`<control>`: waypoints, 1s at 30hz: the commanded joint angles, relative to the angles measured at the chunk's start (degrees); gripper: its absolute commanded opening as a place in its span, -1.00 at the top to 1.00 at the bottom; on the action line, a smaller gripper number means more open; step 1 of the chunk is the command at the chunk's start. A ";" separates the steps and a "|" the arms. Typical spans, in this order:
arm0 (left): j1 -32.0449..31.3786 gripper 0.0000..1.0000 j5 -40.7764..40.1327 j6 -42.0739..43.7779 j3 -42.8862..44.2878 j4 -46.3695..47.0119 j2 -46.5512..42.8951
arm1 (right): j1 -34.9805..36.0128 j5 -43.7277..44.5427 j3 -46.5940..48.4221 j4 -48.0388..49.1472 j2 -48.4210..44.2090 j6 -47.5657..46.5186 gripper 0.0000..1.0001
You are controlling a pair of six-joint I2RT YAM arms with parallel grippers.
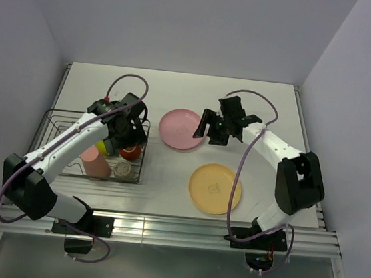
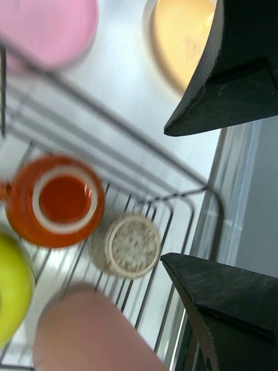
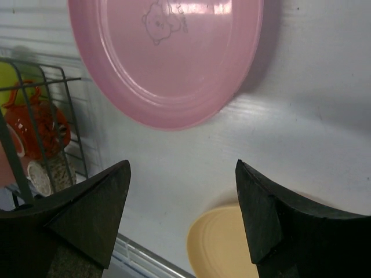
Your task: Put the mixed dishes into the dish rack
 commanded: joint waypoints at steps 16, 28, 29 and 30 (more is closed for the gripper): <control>-0.15 -0.68 26.30 -13.88 27.67 -2.72 -7.68 | -0.96 11.17 14.18 6.80 18.61 -1.31 -0.15; -0.15 -0.64 31.41 -20.40 25.64 0.03 -11.47 | -0.61 16.01 17.02 6.44 24.25 -0.61 0.18; -0.15 -0.64 31.58 -20.40 25.03 -0.14 -11.82 | -0.61 15.92 16.49 7.66 24.17 -0.61 0.18; -0.07 -0.64 31.67 -20.49 24.59 -0.14 -12.09 | -0.61 15.49 16.05 8.37 24.08 -0.70 0.18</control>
